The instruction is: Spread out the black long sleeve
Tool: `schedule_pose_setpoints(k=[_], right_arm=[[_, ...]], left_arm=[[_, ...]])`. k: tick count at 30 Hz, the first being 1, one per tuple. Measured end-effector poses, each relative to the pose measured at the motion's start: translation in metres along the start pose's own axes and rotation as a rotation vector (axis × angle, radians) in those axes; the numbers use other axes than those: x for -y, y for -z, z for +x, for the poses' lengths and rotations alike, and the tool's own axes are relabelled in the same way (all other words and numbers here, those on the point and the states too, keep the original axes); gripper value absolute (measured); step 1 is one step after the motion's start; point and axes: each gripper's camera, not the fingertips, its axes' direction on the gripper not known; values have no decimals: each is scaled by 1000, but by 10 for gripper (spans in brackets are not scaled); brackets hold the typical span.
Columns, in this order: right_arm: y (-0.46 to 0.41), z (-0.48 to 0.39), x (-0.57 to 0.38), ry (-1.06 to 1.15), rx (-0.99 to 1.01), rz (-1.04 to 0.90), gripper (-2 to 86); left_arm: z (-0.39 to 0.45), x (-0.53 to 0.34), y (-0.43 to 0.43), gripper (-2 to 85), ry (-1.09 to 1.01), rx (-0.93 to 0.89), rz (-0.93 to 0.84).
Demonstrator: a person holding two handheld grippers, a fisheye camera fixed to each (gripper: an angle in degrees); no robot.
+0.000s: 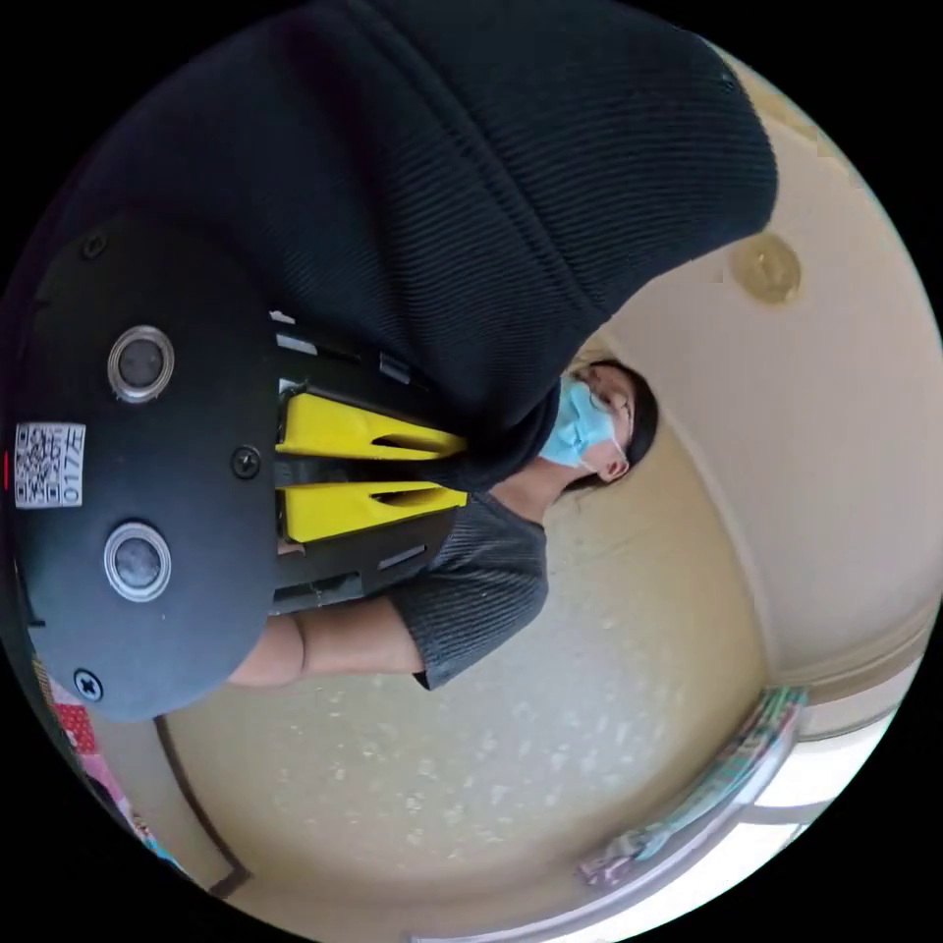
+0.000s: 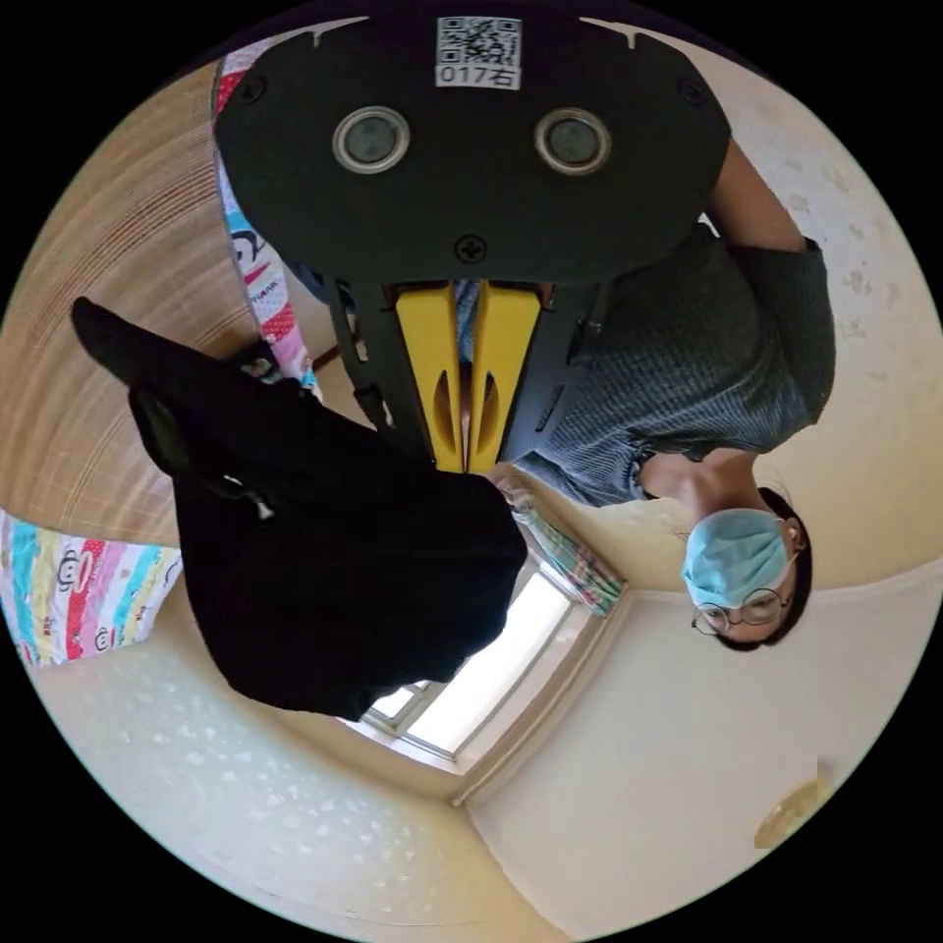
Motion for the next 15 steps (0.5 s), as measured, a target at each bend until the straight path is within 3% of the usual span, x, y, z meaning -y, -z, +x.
schedule_pose_setpoints(k=[3, 7, 11, 15], right_arm=[[24, -26, -15, 6, -203, 21, 38], [48, -48, -31, -12, -336, 37, 74], [58, -60, -44, -27, -466, 33, 94], [70, -44, -52, -71, -346, 61, 116]], left_arm=[[62, 29, -13, 34, -231, -53, 0], [115, 14, -8, 33, -546, -307, 289], [123, -45, -12, 25, -577, -305, 671], [110, -79, -50, 20, -455, -359, 806]])
